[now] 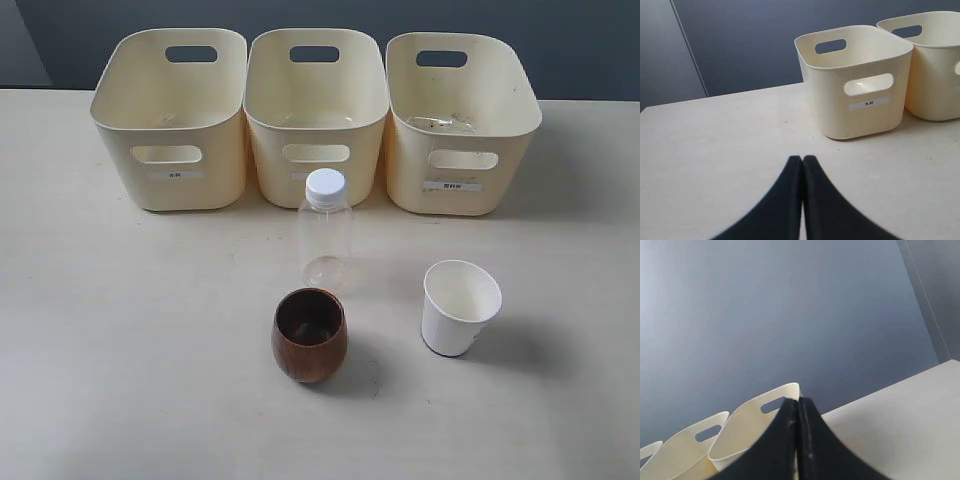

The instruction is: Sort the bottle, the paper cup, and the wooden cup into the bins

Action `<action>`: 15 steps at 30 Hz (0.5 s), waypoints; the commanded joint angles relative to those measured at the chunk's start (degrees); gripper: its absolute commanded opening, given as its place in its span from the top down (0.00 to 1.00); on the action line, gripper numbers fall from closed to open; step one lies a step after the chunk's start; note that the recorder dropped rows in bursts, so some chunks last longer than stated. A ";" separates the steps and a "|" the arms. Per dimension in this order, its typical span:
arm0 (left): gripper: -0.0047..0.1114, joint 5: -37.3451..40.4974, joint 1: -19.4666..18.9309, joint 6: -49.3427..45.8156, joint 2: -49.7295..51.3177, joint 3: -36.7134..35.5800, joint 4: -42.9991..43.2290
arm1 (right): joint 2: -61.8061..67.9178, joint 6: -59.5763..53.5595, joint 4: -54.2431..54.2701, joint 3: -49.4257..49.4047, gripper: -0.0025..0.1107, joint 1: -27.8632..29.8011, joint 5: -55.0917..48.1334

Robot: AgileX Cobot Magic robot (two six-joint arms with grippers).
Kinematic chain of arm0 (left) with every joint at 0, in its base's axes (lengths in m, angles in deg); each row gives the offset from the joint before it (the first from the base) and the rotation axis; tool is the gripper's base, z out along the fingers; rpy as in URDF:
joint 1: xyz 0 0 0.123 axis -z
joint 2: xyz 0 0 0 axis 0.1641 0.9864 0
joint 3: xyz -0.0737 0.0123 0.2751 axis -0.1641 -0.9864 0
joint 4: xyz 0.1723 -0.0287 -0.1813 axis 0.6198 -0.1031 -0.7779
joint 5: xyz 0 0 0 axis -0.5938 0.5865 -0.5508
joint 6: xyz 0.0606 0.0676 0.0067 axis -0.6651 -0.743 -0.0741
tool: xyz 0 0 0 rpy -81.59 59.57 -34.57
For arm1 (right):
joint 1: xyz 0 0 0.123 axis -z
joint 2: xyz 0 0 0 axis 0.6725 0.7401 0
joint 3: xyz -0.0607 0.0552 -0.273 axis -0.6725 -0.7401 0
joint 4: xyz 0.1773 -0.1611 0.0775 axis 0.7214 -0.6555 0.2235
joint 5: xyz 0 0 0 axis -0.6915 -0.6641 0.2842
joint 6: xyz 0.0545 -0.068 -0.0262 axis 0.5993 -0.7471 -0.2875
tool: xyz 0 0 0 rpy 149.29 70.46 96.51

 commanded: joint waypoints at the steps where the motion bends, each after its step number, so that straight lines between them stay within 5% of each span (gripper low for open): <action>1: 0.96 0.00 0.20 0.11 -0.28 -0.07 -0.38 | -0.32 -0.14 -0.26 0.37 0.99 0.36 0.20; 15: 0.96 0.00 0.20 0.11 -0.28 -0.07 -0.38 | -0.32 -0.14 -0.21 0.37 0.99 0.36 1.35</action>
